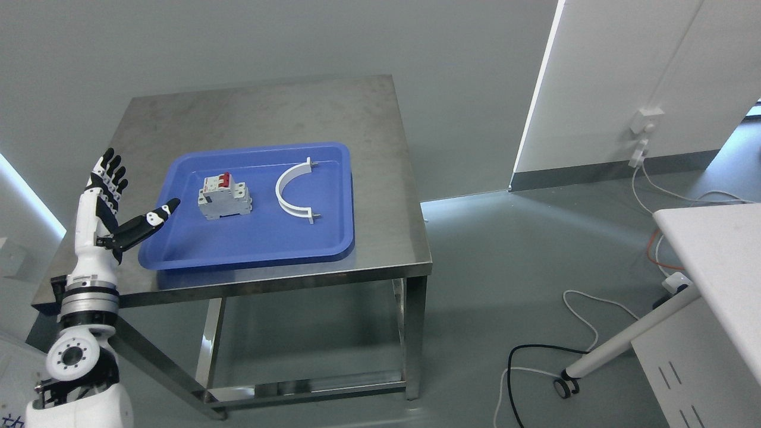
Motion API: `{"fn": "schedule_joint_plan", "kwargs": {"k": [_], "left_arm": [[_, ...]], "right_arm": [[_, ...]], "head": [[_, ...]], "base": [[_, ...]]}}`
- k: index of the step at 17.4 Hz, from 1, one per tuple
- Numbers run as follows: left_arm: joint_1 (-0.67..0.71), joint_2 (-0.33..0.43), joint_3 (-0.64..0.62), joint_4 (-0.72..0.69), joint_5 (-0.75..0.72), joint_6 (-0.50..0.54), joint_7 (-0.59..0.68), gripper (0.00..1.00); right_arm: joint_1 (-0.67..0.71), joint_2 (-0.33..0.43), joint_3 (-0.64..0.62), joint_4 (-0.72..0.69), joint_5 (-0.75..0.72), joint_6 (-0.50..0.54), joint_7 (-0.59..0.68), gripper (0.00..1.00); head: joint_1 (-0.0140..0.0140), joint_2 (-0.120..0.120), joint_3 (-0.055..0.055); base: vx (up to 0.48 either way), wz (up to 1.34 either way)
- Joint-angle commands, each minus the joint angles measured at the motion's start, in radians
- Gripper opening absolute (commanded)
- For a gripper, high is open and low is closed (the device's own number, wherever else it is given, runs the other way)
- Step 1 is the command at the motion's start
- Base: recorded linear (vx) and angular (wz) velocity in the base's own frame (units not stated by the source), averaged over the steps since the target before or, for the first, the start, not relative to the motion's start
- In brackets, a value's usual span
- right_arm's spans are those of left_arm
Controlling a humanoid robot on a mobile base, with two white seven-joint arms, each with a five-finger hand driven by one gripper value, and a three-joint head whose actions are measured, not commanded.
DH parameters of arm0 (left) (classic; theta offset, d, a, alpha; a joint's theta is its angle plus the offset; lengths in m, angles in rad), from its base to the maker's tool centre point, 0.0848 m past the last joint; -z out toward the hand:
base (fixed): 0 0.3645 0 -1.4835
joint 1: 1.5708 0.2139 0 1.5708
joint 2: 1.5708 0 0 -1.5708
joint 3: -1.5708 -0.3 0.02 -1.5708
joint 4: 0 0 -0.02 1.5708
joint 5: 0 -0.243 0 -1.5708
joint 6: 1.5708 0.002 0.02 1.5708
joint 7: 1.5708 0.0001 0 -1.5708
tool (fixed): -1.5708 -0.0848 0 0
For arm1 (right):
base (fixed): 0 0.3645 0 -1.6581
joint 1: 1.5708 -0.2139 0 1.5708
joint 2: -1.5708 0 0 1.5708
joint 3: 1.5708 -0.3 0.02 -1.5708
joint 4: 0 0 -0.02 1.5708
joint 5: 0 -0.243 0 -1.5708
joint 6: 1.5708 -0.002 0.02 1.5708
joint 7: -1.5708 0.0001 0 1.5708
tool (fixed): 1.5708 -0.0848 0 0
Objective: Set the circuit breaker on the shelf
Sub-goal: 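Reach the left hand down to the grey circuit breaker in the tray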
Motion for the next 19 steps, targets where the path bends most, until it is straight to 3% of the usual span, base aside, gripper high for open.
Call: {"fn": "schedule_joint_plan", "kwargs": {"k": [1,5,8,12,15,19], "left_arm": [[0.004,-0.027,-0.005,-0.006,0.000,-0.005,-0.007,1.00],[-0.002,0.001,-0.033,-0.004,-0.006,-0.013,-0.084,1.00],[-0.028,0.166,-0.137,0.005,-0.039,-0.007,-0.240,0.99],[-0.112,0.212,-0.156,0.060,-0.267,0.065,-0.377,0.96],[-0.134,0.228,-0.154,0.120,-0.368,0.078,-0.442,0.90],[-0.160,0.228,-0.153,0.136,-0.414,0.072,-0.445,0.72]], "right_arm": [[0.000,-0.017,0.020,0.000,0.000,0.030,0.000,1.00],[0.000,-0.017,0.020,0.000,0.000,0.030,-0.002,1.00],[0.000,-0.017,0.020,0.000,0.000,0.030,0.000,1.00],[0.000,-0.017,0.020,0.000,0.000,0.030,-0.002,1.00],[0.000,-0.017,0.020,0.000,0.000,0.030,-0.002,1.00],[0.000,-0.017,0.020,0.000,0.000,0.030,0.000,1.00]], "head": [[0.0000,0.000,0.000],[0.0000,0.000,0.000],[0.0000,0.000,0.000],[0.0000,0.000,0.000],[0.0000,0.000,0.000],[0.0000,0.000,0.000]], "base": [[0.000,0.01],[0.000,0.00],[0.009,-0.01],[0.009,-0.04],[0.031,-0.02],[0.050,-0.03]]}}
